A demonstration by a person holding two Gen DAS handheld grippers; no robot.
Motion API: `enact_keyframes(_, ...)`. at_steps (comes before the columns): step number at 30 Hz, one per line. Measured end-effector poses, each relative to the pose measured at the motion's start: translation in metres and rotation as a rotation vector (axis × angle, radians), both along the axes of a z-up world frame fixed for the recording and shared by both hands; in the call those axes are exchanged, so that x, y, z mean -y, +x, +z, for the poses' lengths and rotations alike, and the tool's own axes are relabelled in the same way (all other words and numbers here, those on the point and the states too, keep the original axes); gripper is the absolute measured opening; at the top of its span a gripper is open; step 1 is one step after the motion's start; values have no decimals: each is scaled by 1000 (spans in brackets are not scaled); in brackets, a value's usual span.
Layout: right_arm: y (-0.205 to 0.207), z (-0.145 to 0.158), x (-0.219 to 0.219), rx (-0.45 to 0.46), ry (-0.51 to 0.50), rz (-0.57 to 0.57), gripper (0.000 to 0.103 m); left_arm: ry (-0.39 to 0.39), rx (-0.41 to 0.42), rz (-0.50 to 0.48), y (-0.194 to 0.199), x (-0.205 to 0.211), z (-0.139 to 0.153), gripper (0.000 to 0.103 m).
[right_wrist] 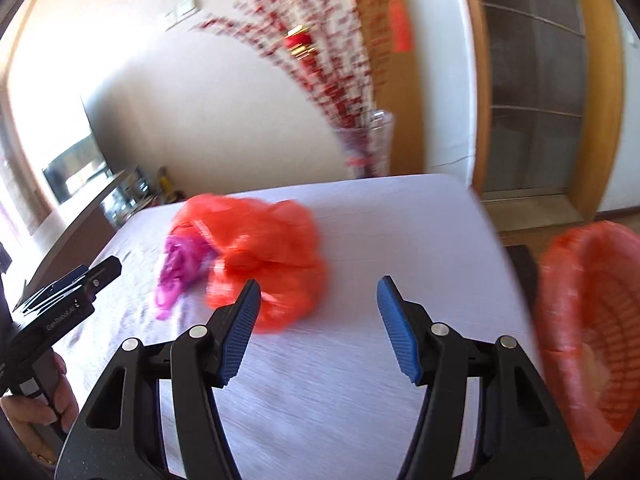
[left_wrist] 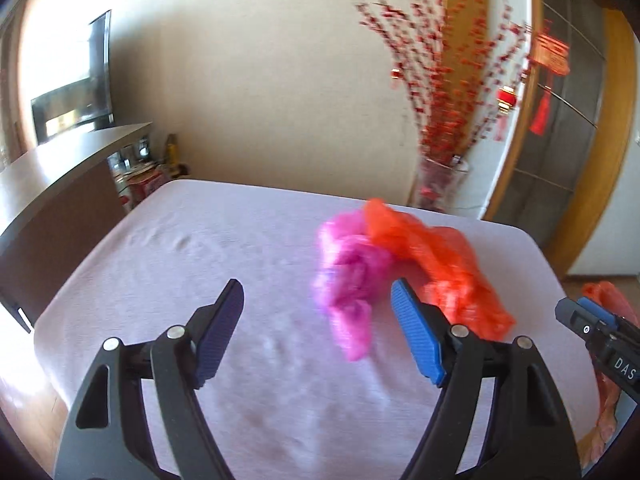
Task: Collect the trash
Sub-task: 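Move both open tools back over the table, then close the right tool on the large red plastic bag, then close the left tool on the pink plastic bag while the right tool holds the red bag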
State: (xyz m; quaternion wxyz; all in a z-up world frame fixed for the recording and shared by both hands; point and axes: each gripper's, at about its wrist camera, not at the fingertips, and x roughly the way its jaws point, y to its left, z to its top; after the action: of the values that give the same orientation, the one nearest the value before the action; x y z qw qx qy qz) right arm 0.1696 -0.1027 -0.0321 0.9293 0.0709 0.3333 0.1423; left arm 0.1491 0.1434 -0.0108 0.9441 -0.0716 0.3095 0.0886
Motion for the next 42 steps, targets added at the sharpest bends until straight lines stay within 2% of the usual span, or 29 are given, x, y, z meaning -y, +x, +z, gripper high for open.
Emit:
enact_keyframes(3, 13, -2, -28, -16, -10, 26, 67, -1, -2, 42, -4, -25, -2, 76)
enact_keyframes(5, 23, -3, -47, -7, -20, 25, 82, -12, -5, 63, -7, -40, -4, 76)
enact_keyframes(9, 42, -9, -75, -35, -56, 40, 83, -32, -16, 86, -7, -57, -11, 76)
enact_keyframes(12, 56, -20, -92, -64, -129, 21, 83, -38, -22, 90, -8, -63, -15, 76)
enact_keyframes(16, 70, -34, -99, -105, -173, -1, 82, -38, -27, 84, -7, -64, -14, 76)
enact_keyframes(21, 76, -44, -91, -159, -170, -11, 66, -23, -38, 59, 3, -57, -13, 76)
enact_keyframes(24, 76, -44, -86, -161, -154, -18, 56, -18, -47, 32, 11, -49, -13, 76)
enact_keyframes(29, 72, -39, -77, -143, -160, -12, 35, -18, -76, -39, 30, -34, -12, 76)
enact_keyframes(34, 68, -36, -53, -132, -159, -44, 28, 10, -117, -127, 57, -12, -13, 76)
enact_keyframes(36, 66, -36, -37, -134, -145, -72, 27, 11, -138, -148, 68, -4, -15, 77)
enact_keyframes(38, 64, -35, -22, -138, -129, -97, 27, 7, -167, -172, 81, 4, -20, 81)
enact_keyframes(42, 58, -34, 8, -145, -94, -142, 27, -4, -230, -200, 102, 16, -35, 82)
